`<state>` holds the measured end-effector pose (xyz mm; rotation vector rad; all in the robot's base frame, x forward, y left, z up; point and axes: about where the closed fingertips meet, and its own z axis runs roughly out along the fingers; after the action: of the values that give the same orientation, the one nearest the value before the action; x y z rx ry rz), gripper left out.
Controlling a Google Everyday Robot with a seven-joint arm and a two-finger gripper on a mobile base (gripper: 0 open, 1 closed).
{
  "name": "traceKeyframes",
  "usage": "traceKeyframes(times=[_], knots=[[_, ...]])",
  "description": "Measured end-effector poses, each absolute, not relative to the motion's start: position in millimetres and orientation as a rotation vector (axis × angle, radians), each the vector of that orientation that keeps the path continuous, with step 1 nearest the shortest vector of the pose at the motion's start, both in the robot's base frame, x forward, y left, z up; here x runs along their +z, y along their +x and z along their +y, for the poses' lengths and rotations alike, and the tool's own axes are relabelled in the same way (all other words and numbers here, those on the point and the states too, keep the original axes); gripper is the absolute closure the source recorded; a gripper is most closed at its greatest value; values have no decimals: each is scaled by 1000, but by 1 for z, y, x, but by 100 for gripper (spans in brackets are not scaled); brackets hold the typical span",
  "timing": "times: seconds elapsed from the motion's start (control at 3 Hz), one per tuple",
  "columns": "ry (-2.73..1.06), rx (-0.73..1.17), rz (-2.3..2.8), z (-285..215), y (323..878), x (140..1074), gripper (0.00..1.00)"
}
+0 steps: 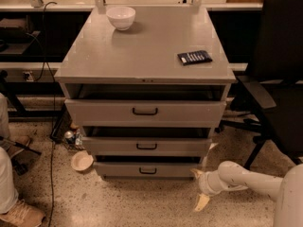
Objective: Open bottom drawer
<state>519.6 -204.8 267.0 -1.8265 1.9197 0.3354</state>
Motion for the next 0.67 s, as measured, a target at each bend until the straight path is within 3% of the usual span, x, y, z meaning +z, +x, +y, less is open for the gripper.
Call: traceKeyframes(times=[0.67], knots=[[-1885,182,1879,-190,545,230,0]])
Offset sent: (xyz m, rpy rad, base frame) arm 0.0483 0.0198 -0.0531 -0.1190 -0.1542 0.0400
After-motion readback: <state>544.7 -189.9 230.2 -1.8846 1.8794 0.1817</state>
